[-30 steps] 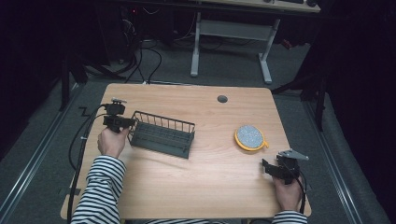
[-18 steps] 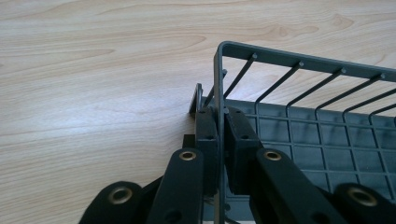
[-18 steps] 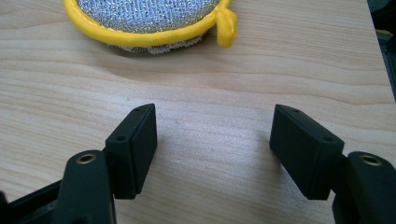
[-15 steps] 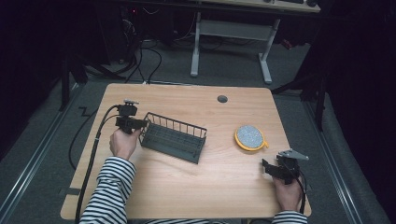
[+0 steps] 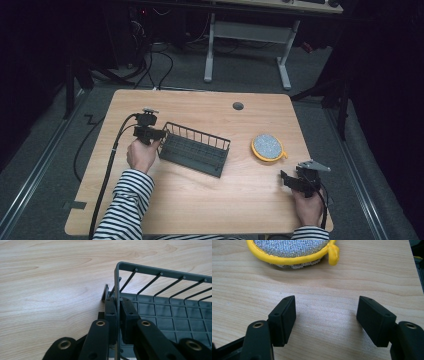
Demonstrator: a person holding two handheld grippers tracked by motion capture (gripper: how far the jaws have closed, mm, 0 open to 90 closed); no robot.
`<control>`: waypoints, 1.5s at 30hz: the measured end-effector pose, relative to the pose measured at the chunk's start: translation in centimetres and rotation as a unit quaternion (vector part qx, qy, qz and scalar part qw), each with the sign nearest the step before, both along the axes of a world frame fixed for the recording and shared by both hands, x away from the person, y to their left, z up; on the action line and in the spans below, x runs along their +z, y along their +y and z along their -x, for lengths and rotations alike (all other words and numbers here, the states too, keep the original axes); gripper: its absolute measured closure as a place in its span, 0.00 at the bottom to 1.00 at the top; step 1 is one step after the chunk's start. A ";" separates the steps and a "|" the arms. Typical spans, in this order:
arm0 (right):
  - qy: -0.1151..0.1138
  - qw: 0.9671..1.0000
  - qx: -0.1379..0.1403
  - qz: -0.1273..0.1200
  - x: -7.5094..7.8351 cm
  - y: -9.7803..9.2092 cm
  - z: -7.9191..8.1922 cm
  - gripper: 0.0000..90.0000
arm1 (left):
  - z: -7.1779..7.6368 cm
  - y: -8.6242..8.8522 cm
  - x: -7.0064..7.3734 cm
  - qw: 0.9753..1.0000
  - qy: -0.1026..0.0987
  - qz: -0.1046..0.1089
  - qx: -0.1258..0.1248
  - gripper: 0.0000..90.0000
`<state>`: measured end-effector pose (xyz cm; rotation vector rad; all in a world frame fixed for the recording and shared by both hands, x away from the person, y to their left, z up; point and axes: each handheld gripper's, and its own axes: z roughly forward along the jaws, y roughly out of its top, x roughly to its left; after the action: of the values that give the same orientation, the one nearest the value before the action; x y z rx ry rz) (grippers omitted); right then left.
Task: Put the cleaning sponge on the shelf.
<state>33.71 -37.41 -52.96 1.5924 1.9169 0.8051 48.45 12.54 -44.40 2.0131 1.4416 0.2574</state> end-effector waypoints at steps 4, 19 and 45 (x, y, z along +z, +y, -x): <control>0.000 1.000 0.000 0.000 0.0 0.0 0.0 0.36 | 0.1 -0.7 0.0 1.000 -0.002 0.001 -0.003 0.95; 0.000 1.000 0.002 0.000 0.0 0.0 0.0 0.35 | 0.6 -2.2 -0.1 1.000 -0.014 -0.004 -0.018 0.95; 0.000 1.000 0.002 0.000 0.0 0.0 0.0 0.35 | 1.7 -0.6 0.6 0.997 -0.056 0.044 -0.033 0.40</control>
<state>33.70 -37.41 -52.96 1.5904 1.9205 0.8072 46.80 11.97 -43.83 1.9398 1.2932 0.2703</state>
